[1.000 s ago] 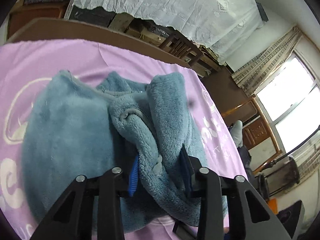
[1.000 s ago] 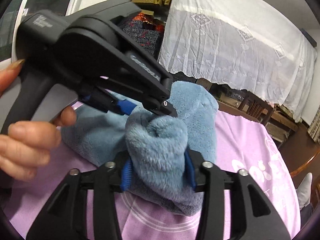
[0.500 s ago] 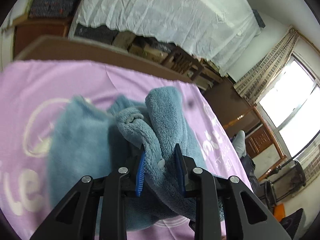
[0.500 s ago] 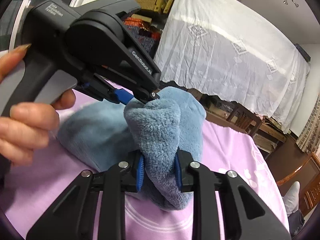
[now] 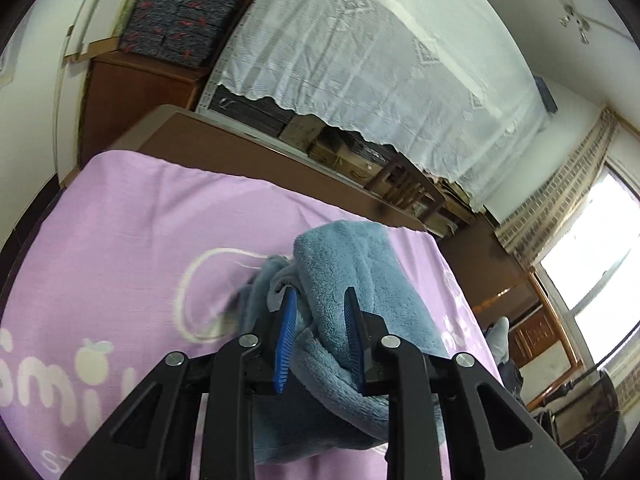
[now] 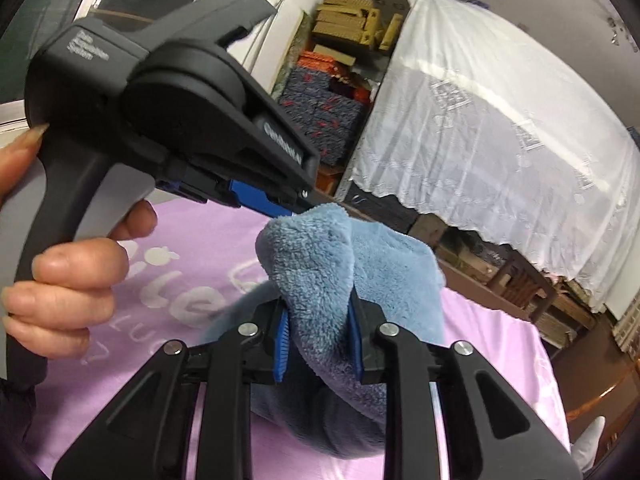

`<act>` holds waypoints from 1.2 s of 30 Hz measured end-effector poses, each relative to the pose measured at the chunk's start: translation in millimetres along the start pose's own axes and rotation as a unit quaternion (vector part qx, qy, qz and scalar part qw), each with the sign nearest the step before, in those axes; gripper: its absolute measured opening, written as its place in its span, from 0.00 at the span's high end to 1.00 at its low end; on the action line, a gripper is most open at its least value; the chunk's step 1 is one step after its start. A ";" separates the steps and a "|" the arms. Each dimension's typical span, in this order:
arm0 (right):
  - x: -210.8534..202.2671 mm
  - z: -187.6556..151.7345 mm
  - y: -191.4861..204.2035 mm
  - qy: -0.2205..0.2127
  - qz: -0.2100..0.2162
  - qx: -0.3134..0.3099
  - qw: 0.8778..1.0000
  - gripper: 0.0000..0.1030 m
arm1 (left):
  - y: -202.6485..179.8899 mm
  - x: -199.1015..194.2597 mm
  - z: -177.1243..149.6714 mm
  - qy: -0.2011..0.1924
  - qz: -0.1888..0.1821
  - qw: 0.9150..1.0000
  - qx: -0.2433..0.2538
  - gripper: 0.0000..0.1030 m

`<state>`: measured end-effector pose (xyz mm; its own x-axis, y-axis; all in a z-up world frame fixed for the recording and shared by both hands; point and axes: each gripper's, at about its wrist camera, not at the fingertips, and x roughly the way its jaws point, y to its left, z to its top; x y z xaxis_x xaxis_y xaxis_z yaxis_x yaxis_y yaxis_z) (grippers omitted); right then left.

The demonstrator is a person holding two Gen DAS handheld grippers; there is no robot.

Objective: Fold large clothes

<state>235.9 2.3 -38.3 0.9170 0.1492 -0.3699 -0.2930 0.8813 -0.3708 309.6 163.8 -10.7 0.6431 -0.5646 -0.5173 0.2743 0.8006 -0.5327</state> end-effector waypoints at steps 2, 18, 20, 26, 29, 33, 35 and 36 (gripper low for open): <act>6.5 0.8 4.9 0.004 0.006 -0.001 1.000 0.78 | 8.7 -3.2 1.3 0.001 0.004 1.000 -0.005 0.78; 33.3 -42.4 50.5 0.082 0.073 -0.052 0.993 0.73 | 24.0 49.8 -11.8 0.090 0.078 0.993 0.002 0.52; 34.8 -43.2 47.9 0.083 0.078 -0.049 0.992 0.73 | 26.7 59.4 -14.7 0.101 0.089 0.991 0.004 0.50; 33.8 -44.9 48.9 0.083 0.098 -0.059 0.990 0.50 | 29.0 72.3 -18.8 0.112 0.115 0.987 0.011 0.39; 25.7 -43.7 41.0 0.071 0.118 -0.052 0.989 0.49 | 28.3 70.7 -17.4 0.110 0.122 0.986 0.013 0.39; 7.9 -33.3 13.7 0.050 0.164 0.004 0.985 0.49 | 30.5 64.8 -14.6 0.104 0.121 0.987 0.000 0.39; 0.8 -27.9 -7.3 0.036 0.179 0.042 0.982 0.49 | 29.6 59.3 -13.1 0.097 0.125 0.987 -0.003 0.39; -1.2 -26.4 -16.0 0.031 0.184 0.060 0.981 0.49 | 28.8 57.4 -11.9 0.093 0.126 0.988 -0.003 0.39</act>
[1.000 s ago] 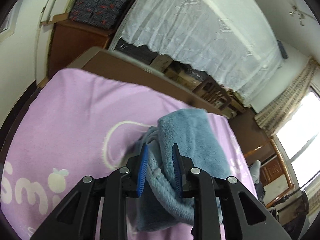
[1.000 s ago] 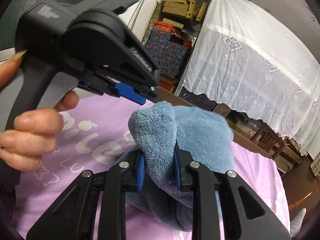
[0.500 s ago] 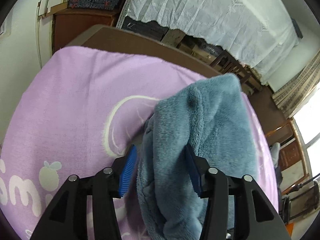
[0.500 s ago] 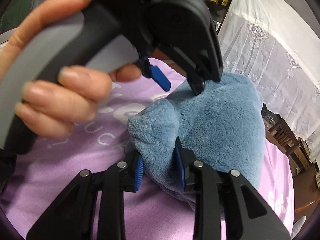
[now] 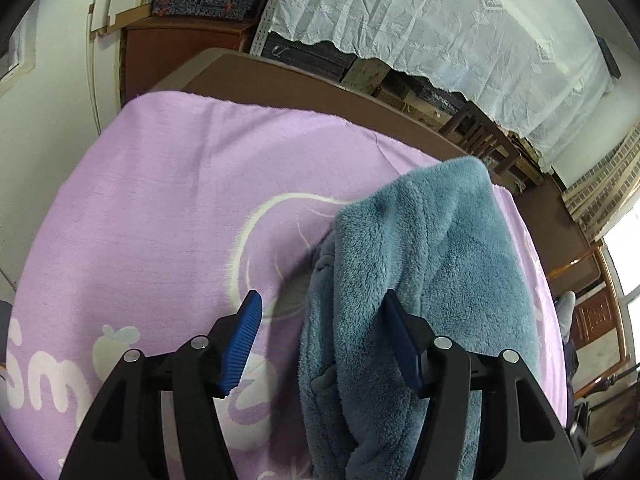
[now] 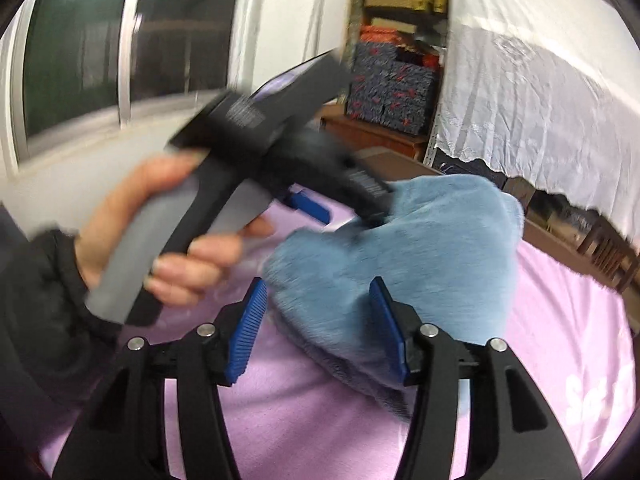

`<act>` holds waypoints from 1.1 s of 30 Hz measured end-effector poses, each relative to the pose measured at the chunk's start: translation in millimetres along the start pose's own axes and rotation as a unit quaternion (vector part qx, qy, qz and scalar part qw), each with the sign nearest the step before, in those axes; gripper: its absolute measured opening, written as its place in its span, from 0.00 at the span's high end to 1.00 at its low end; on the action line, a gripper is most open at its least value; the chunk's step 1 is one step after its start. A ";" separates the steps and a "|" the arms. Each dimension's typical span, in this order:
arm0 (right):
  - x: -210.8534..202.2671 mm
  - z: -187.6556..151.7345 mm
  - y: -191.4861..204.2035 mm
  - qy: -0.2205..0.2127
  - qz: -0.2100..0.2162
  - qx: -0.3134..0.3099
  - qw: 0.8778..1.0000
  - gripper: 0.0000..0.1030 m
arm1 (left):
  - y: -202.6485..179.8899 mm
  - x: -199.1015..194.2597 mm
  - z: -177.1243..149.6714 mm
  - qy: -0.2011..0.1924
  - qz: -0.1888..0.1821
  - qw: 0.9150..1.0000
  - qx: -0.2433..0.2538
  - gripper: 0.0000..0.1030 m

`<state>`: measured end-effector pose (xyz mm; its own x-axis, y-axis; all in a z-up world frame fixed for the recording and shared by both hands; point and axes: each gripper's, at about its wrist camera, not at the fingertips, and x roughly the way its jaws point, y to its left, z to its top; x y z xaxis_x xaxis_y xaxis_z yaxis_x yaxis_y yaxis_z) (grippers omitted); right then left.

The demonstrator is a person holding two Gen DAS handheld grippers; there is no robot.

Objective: Fold large clothes

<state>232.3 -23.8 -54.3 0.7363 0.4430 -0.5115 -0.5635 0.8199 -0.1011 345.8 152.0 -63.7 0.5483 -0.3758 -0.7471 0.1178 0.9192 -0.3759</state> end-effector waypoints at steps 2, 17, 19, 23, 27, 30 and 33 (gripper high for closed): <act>-8.6 4.4 -21.1 -0.014 0.011 0.044 0.999 0.49 | -1.1 -8.2 0.0 -0.012 0.001 1.000 -0.001 0.40; 0.4 -1.9 -77.7 -0.019 -0.008 0.181 0.983 0.92 | -58.1 -42.0 -12.7 -0.081 -0.030 0.993 0.077 0.42; 6.6 -4.9 -79.0 -0.007 -0.005 0.184 0.983 0.92 | -59.4 -24.5 -12.8 -0.055 -0.017 0.995 0.082 0.42; 24.1 -9.0 -82.8 0.017 0.002 0.189 0.982 0.93 | -52.9 14.9 -14.6 0.004 0.011 0.997 0.080 0.37; 35.5 -13.2 -77.7 0.036 0.005 0.178 0.983 0.93 | -44.9 19.1 -15.3 0.008 0.010 0.997 0.075 0.34; 40.2 -13.2 -80.0 0.042 0.010 0.179 0.983 0.93 | -42.0 23.4 -17.3 0.009 0.015 0.997 0.074 0.30; 42.1 -15.1 -85.2 0.044 0.023 0.192 0.980 0.93 | -39.3 25.8 -18.5 0.008 0.027 0.997 0.071 0.23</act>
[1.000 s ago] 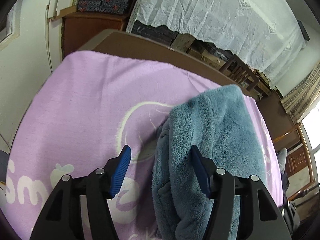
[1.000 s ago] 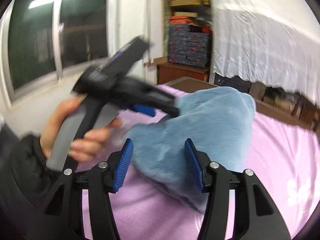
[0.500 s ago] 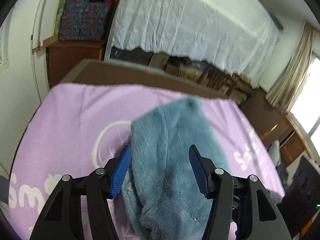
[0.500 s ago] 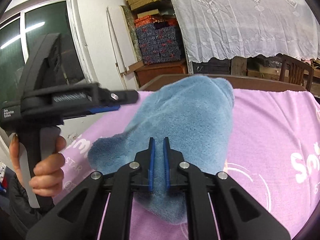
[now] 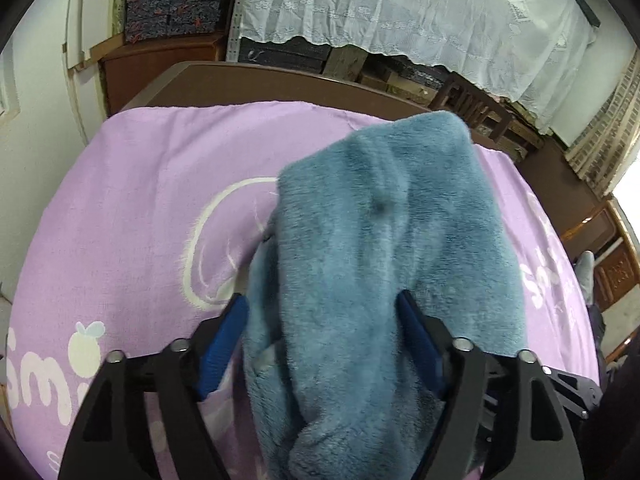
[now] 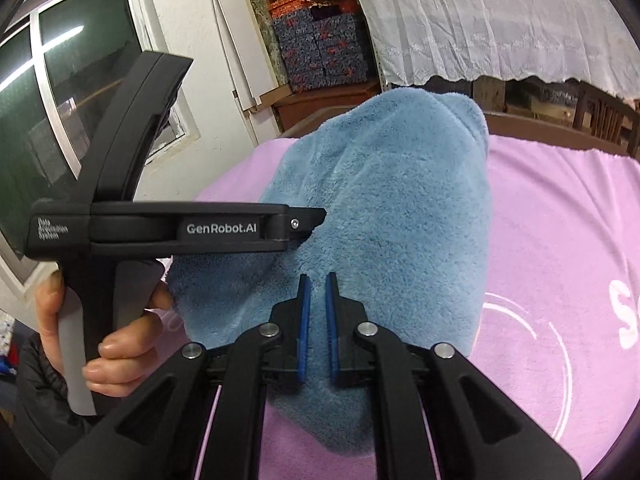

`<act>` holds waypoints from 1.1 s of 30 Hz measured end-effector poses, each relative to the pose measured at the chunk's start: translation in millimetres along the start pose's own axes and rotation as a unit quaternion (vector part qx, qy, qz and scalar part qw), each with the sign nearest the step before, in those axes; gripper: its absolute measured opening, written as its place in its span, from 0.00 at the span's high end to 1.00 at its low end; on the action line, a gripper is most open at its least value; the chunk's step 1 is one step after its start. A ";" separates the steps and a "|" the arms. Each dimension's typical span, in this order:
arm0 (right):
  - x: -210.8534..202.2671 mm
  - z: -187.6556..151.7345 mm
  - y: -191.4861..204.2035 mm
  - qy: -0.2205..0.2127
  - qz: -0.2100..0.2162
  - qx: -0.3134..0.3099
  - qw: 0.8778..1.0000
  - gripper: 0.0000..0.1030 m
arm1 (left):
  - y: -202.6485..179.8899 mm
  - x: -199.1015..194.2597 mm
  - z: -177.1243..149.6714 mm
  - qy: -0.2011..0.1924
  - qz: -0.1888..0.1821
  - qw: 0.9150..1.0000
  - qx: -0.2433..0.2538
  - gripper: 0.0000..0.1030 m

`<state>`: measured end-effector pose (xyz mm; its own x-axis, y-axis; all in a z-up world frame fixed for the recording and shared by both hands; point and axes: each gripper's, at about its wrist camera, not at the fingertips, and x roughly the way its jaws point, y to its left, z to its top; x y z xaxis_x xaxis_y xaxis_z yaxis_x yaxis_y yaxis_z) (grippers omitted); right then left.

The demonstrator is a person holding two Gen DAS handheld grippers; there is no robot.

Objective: Fold large clothes

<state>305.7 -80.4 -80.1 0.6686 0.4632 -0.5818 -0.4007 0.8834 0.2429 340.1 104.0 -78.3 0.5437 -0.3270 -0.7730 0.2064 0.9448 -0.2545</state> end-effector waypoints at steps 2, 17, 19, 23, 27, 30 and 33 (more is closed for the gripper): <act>0.6 0.3 -1.8 0.001 0.004 0.005 1.000 0.93 | 4.4 0.7 0.1 0.003 -0.010 1.000 -0.009 0.23; -32.4 7.3 -28.1 -0.031 0.078 0.078 0.993 0.83 | 14.0 -41.5 1.5 -0.046 -0.049 0.997 -0.035 0.25; -39.8 8.7 -34.9 -0.042 0.078 0.090 0.992 0.74 | 15.0 -49.5 1.6 -0.055 -0.060 0.996 -0.039 0.26; -51.3 12.9 -49.0 -0.061 0.076 0.114 0.989 0.68 | 10.0 -65.1 0.2 -0.069 -0.092 0.993 -0.038 0.26; -58.1 14.2 -66.7 -0.070 0.083 0.145 0.983 0.67 | 0.0 -69.2 -0.8 -0.075 -0.091 0.993 -0.025 0.26; -55.7 12.7 -77.3 -0.067 0.076 0.166 0.981 0.67 | -3.2 -57.0 -1.4 -0.055 -0.074 0.995 -0.024 0.26; -45.5 9.9 -84.7 -0.051 0.069 0.183 0.979 0.67 | -1.1 -36.8 -1.5 -0.026 -0.054 0.998 -0.027 0.26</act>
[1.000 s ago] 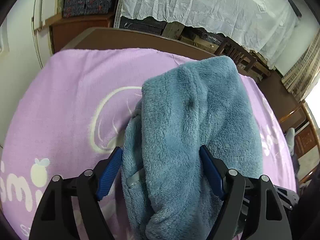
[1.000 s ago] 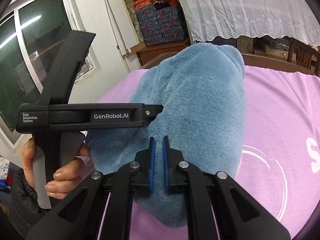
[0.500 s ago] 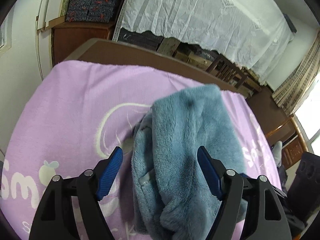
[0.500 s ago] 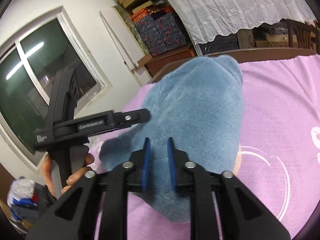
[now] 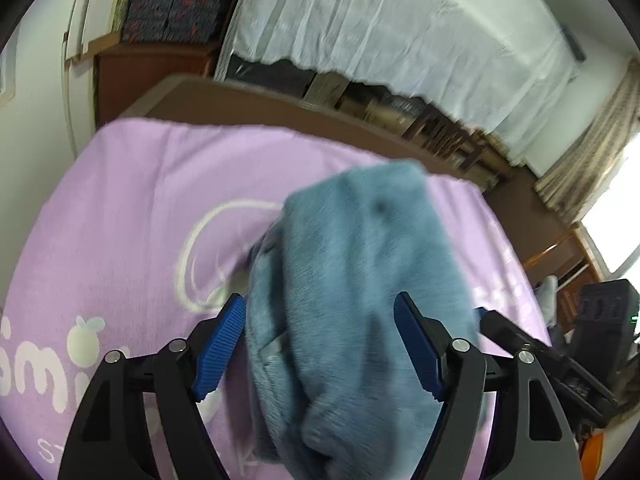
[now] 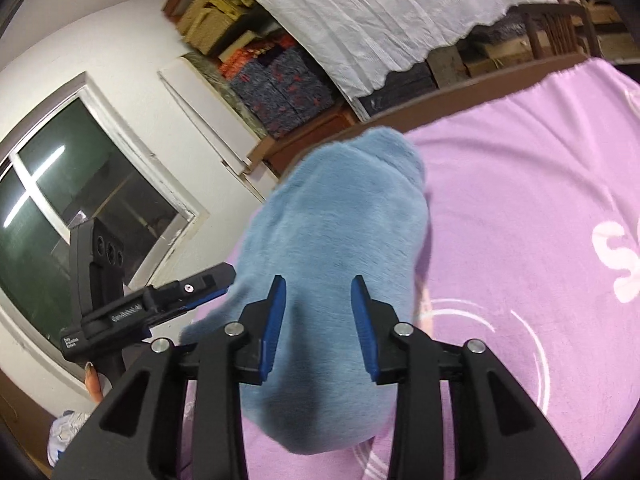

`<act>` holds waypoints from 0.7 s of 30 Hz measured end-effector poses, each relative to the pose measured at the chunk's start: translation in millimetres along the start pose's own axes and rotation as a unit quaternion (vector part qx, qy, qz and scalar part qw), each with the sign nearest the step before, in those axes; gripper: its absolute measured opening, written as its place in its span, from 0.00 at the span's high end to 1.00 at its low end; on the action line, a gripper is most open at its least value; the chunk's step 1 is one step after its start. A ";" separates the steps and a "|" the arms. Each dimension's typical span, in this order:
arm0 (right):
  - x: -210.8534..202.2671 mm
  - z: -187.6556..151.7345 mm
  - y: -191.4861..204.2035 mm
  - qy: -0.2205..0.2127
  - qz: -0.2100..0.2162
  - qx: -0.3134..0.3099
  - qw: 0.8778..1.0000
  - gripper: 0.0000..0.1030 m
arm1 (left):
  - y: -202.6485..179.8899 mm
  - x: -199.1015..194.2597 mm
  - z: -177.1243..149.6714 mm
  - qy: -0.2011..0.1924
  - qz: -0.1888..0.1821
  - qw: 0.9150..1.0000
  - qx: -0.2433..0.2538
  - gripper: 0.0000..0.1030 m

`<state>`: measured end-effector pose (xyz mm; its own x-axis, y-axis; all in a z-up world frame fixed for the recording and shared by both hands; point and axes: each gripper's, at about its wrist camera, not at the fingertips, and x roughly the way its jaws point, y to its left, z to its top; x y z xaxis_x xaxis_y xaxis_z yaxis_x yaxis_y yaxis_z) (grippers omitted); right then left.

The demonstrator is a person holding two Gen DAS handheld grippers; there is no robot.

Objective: Fold large clothes

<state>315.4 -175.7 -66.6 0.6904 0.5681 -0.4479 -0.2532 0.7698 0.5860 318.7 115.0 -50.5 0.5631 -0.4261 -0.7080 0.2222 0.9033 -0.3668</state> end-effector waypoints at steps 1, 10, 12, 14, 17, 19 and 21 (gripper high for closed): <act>4.7 -0.9 -2.4 0.009 -0.001 0.003 1.000 0.67 | 1.9 6.7 -1.2 0.010 0.005 1.000 -0.001 0.26; 14.9 -8.0 8.6 0.017 -0.032 -0.040 0.999 0.61 | 14.9 18.8 -0.8 0.024 0.005 1.000 -0.014 0.22; 13.1 -6.6 4.5 0.017 -0.027 -0.019 0.999 0.25 | 17.3 11.6 0.7 0.013 0.001 1.000 -0.019 0.20; 8.6 -3.9 -4.4 0.006 -0.025 0.010 1.000 0.09 | 20.3 2.7 1.9 0.000 -0.008 1.000 -0.024 0.14; 6.1 0.3 -23.7 0.012 0.012 0.065 0.998 0.09 | 25.8 -4.8 3.7 -0.007 -0.052 0.998 -0.041 0.09; 7.2 1.6 -38.9 0.017 0.043 0.108 0.993 0.09 | 29.7 -2.4 3.8 0.002 -0.078 0.996 -0.052 0.07; 11.5 1.6 -51.0 0.028 0.071 0.144 0.987 0.09 | 32.5 6.9 2.8 0.020 -0.081 0.995 -0.059 0.07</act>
<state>337.3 -208.9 -100.5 0.6211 0.6855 -0.3799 -0.1364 0.5718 0.8090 332.1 141.5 -65.6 0.4946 -0.5691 -0.6569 0.2113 0.8119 -0.5442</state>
